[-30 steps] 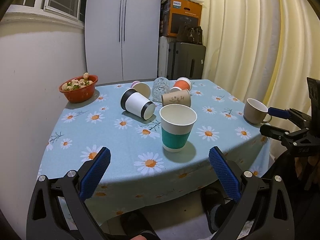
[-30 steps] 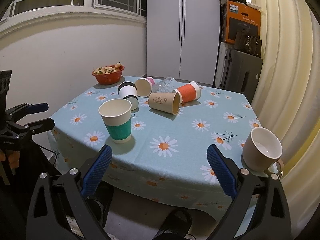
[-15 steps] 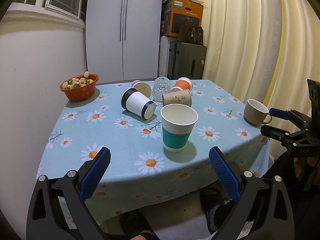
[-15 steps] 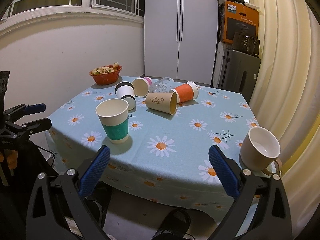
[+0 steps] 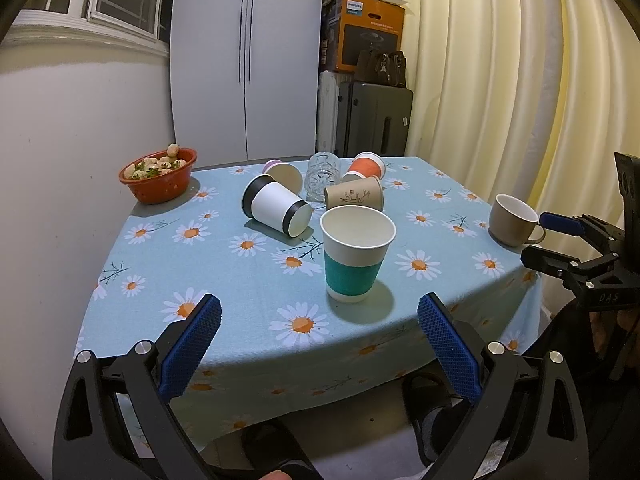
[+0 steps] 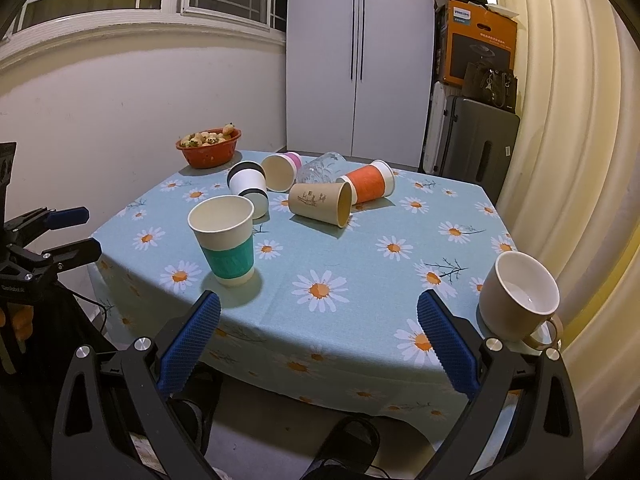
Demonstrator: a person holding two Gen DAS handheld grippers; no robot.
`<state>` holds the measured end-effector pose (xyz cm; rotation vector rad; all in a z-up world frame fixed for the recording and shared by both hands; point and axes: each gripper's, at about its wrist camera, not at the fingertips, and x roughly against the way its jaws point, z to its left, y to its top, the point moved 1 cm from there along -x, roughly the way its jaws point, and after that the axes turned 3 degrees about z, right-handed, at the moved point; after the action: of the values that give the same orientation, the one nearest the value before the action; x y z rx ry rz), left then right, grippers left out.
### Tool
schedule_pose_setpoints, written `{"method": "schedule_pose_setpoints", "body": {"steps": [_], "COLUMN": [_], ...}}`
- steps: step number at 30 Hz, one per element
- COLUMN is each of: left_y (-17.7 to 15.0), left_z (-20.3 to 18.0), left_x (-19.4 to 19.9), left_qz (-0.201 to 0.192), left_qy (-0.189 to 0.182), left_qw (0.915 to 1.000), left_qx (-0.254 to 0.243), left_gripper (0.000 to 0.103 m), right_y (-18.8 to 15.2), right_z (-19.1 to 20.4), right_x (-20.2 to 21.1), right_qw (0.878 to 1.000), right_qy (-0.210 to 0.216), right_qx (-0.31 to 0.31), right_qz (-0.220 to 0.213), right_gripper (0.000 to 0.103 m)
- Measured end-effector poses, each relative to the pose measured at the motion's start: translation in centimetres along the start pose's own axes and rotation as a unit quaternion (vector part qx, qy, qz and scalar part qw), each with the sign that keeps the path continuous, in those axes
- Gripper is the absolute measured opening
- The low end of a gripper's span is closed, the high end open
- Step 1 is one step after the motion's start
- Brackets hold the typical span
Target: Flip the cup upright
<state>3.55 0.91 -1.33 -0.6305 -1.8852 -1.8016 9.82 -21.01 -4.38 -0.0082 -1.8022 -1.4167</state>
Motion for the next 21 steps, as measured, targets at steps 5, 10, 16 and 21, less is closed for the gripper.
{"method": "schedule_pose_setpoints", "body": {"steps": [5, 10, 16, 21], "left_y": [0.03, -0.02, -0.07, -0.09], "left_z": [-0.02, -0.13, -0.38, -0.53], "left_x": [0.01, -0.02, -0.10, -0.15], "left_qz": [0.000, -0.001, 0.002, 0.003], "left_qy": [-0.001, -0.001, -0.002, -0.002], "left_qw": [1.0000, 1.0000, 1.0000, 1.0000], "left_qx": [0.000, -0.002, -0.006, -0.007], "left_gripper": [0.096, 0.096, 0.096, 0.096], "right_y": [-0.02, -0.02, -0.02, -0.09], "right_z": [-0.04, -0.06, -0.05, -0.21], "right_x": [0.01, -0.02, -0.02, -0.08], "right_qw": [1.000, 1.000, 1.000, 1.000], "right_qy": [0.001, 0.001, 0.000, 0.000], "right_qx": [-0.002, -0.002, -0.002, -0.002], "right_qz": [-0.001, -0.001, -0.001, -0.001], "right_gripper": [0.098, 0.098, 0.098, 0.098]}}
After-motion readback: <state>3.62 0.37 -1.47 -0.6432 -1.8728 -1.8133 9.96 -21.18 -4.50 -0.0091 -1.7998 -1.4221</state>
